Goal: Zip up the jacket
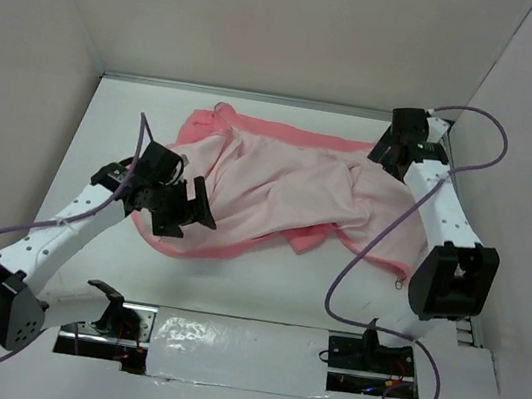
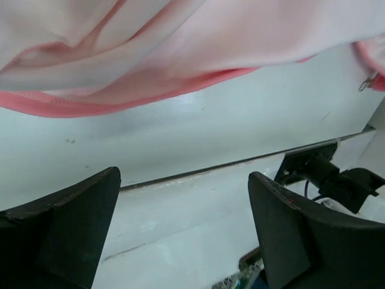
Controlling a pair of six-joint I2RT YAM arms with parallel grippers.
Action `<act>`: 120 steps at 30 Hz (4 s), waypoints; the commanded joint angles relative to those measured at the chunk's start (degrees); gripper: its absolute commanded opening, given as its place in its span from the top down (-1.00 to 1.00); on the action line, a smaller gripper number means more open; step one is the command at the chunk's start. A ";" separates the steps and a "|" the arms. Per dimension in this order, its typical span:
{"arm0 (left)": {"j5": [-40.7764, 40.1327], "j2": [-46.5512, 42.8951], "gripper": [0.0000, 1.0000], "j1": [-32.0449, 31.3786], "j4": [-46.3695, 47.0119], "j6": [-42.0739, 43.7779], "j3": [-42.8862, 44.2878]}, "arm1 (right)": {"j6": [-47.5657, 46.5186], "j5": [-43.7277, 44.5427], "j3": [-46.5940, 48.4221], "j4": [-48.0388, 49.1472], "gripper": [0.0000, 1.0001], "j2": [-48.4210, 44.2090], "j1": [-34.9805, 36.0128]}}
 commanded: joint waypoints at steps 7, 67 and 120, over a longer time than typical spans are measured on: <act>-4.10 10.40 -0.99 4.77 7.46 6.84 20.16 | -8.00 -5.66 -5.04 7.97 -0.99 -13.05 -0.29; -37.99 26.29 1.00 -5.14 35.68 44.98 65.19 | -22.41 5.22 24.59 21.75 1.00 -12.21 11.46; -9.88 34.57 -0.99 12.84 12.68 16.13 42.72 | 2.27 -12.17 3.40 11.90 -0.99 7.73 1.31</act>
